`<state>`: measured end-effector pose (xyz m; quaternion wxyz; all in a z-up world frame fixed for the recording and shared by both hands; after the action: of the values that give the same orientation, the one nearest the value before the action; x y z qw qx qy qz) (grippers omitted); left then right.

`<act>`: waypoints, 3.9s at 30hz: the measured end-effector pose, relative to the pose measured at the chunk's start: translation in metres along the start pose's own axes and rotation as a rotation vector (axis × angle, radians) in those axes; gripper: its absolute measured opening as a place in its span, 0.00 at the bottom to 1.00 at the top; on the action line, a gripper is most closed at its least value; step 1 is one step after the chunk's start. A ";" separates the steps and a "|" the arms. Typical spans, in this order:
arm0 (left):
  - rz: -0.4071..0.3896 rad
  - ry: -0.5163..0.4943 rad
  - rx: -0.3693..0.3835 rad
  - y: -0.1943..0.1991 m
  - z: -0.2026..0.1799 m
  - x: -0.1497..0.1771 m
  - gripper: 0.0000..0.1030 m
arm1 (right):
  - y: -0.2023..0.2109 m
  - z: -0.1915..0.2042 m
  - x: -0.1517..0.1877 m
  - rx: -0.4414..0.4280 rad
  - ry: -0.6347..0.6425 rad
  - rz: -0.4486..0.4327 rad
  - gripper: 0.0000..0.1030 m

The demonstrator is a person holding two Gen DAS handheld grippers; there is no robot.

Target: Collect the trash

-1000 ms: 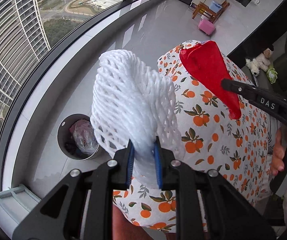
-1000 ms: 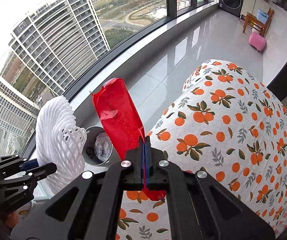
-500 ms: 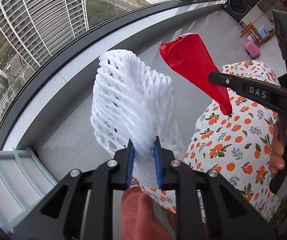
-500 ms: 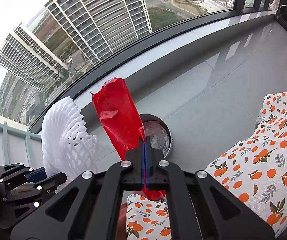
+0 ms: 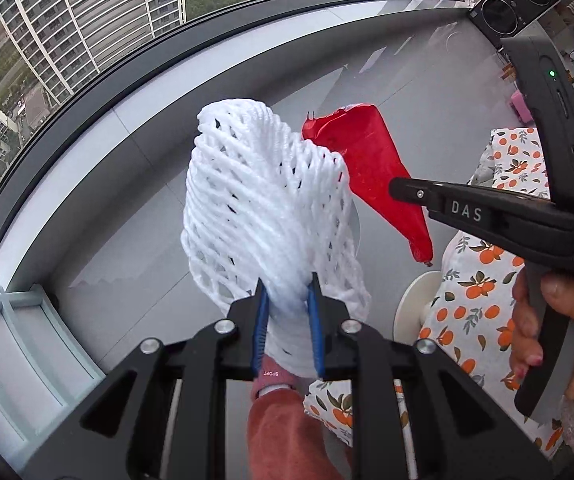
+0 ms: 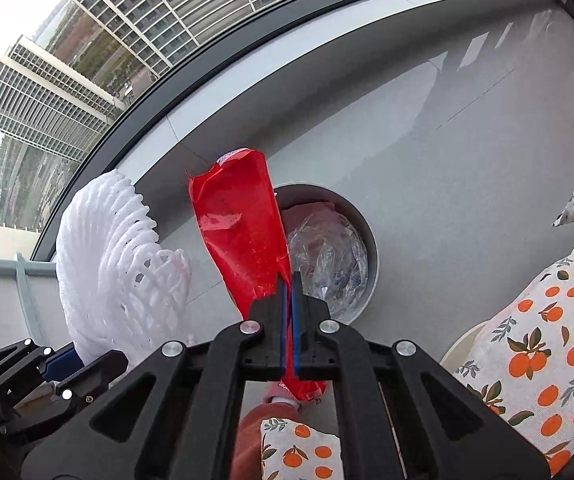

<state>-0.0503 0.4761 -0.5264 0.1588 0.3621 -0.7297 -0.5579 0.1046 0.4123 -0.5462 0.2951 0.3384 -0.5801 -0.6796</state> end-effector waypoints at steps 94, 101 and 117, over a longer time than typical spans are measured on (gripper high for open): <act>-0.005 -0.812 0.144 0.257 -0.510 0.200 0.76 | 0.491 -0.241 0.420 0.366 -0.675 -0.398 0.64; 0.007 -0.916 0.141 0.292 -0.547 0.225 0.80 | 0.534 -0.253 0.461 0.405 -0.765 -0.413 0.65; -0.009 -0.939 0.104 0.316 -0.539 0.193 0.83 | 0.562 -0.245 0.479 0.464 -0.858 -0.416 0.66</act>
<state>0.0487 0.0000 -0.0895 -0.2090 0.0812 -0.7480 -0.6247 0.0198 -0.1983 -0.0709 -0.1924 0.1943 -0.7046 -0.6548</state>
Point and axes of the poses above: each gripper's, at about its wrist camera, not at the fingertips, and y roughly against the way its jaws point, z to its left, x to its underside, the point moved 9 cm from there along -y, roughly the way its jaws point, and after that the axes turned 6 degrees about x, right-handed, at the moved point
